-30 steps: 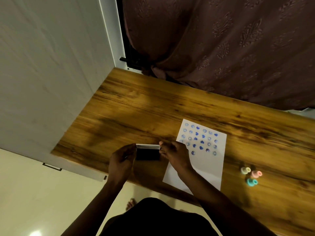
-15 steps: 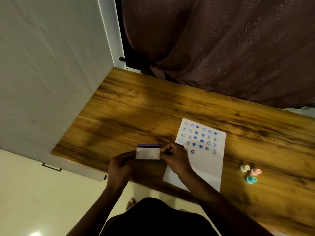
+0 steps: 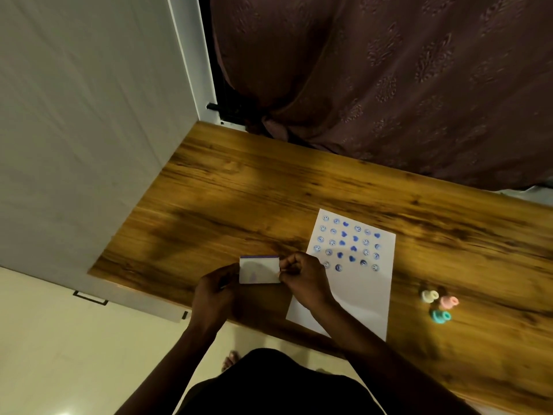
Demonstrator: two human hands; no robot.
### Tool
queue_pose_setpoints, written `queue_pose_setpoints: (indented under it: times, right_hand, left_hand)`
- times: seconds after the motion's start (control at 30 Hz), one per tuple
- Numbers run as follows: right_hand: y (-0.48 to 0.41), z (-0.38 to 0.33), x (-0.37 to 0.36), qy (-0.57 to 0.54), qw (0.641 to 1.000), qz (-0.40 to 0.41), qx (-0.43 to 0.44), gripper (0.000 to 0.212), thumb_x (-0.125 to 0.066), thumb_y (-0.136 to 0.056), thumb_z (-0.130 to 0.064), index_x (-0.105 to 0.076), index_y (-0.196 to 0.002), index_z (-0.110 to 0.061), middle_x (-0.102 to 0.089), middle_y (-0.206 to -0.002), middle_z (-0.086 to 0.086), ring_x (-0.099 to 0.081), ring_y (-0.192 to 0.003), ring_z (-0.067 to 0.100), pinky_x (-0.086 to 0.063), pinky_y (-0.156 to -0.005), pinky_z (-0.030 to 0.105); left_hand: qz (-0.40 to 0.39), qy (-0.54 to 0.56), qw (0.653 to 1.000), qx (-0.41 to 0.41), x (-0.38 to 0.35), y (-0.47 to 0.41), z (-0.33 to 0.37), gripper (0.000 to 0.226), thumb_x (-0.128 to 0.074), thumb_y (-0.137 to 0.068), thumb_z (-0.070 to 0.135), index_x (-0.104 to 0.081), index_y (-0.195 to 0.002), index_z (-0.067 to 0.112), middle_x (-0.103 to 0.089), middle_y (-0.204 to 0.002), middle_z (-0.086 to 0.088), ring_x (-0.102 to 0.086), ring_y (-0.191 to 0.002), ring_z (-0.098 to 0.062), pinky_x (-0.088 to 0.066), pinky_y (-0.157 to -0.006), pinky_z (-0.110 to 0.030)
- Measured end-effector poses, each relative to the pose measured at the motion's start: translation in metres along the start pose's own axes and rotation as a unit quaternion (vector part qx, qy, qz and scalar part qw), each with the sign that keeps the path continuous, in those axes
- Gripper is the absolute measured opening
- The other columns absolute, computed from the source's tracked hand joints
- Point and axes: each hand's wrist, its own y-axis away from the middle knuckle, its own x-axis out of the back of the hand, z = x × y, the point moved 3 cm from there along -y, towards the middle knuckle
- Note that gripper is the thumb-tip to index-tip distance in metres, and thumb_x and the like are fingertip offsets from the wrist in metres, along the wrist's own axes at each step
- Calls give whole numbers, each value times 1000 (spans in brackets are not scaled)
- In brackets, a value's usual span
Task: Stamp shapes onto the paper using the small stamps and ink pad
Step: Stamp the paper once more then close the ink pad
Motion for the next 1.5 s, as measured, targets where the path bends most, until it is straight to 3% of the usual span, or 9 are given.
queue_pose_setpoints:
  times: [0.13,0.27,0.47,0.87,1.07,1.13,1.27,1.4,1.5]
  right_hand:
    - [-1,1,-1,23,999,13,20,12,-77,-83,-12,-74,-94,-16,-74,-93,-10,-65,-81,-7,-45,-68,1]
    - [-1,0,-4,52,997,22,44,10,-73,-85,-8,-74,-91,-15,-76,-94,-8,-67,-84,-2,-42,-67,-3]
    - [-1,0,-10,87,993,36,66,9,-71,-85,-4,-71,-88,-13,-74,-91,-3,-69,-89,7,-44,-69,-1]
    - [1,-4,1,57,997,52,22,9,-76,-82,-9,-73,-88,-14,-75,-90,-3,-69,-85,9,-42,-64,5]
    - [9,-4,41,29,994,106,17,9,-77,-81,-9,-73,-86,-15,-75,-89,-4,-67,-80,5,-43,-67,6]
    - [11,0,59,13,992,123,7,11,-78,-79,-9,-72,-83,-17,-75,-88,-5,-68,-82,6,-51,-73,16]
    - [18,10,97,-3,987,162,-19,19,-80,-79,-10,-67,-80,-24,-74,-93,-5,-67,-87,7,-49,-76,15]
    - [26,29,139,-17,978,202,-49,21,-81,-79,-10,-65,-79,-24,-73,-94,-4,-67,-87,9,-54,-80,22]
    - [30,48,171,-35,970,226,-78,21,-81,-78,-9,-67,-79,-25,-75,-92,-3,-69,-85,10,-58,-80,26]
  left_hand:
    - [-5,-21,1000,-14,2,0,2,44,-53,-94,-7,-66,-103,33,-66,-78,48,-64,-82,24,-50,-67,-2]
    - [2,-24,999,-25,2,-2,1,38,-54,-93,-6,-68,-123,13,-72,-110,6,-68,-103,-13,-55,-87,-30]
    - [4,-48,999,-9,1,-8,-9,43,-57,-93,-5,-63,-132,10,-70,-126,-10,-67,-114,-28,-57,-97,-48]
    - [42,-58,997,-6,-10,-12,-9,33,-68,-92,5,-69,-125,12,-72,-123,-12,-69,-113,-30,-56,-98,-46]
    - [38,-52,995,-70,-29,-17,19,29,-76,-87,5,-74,-112,18,-75,-109,1,-70,-87,2,-50,-72,-4]
    - [30,-47,995,-82,-42,-20,30,30,-77,-86,4,-74,-110,21,-74,-105,5,-69,-81,8,-55,-78,-8]
    - [1,-14,996,-87,-75,-19,56,32,-76,-85,1,-74,-111,19,-76,-108,-2,-74,-94,-12,-61,-89,-38]
    - [-48,29,992,-114,-118,-21,78,36,-67,-87,-11,-67,-121,2,-78,-102,8,-76,-90,-4,-63,-79,-22]
    - [-53,15,991,-119,-155,-24,91,42,-74,-86,0,-68,-127,7,-74,-123,-6,-74,-97,-12,-60,-82,-17]
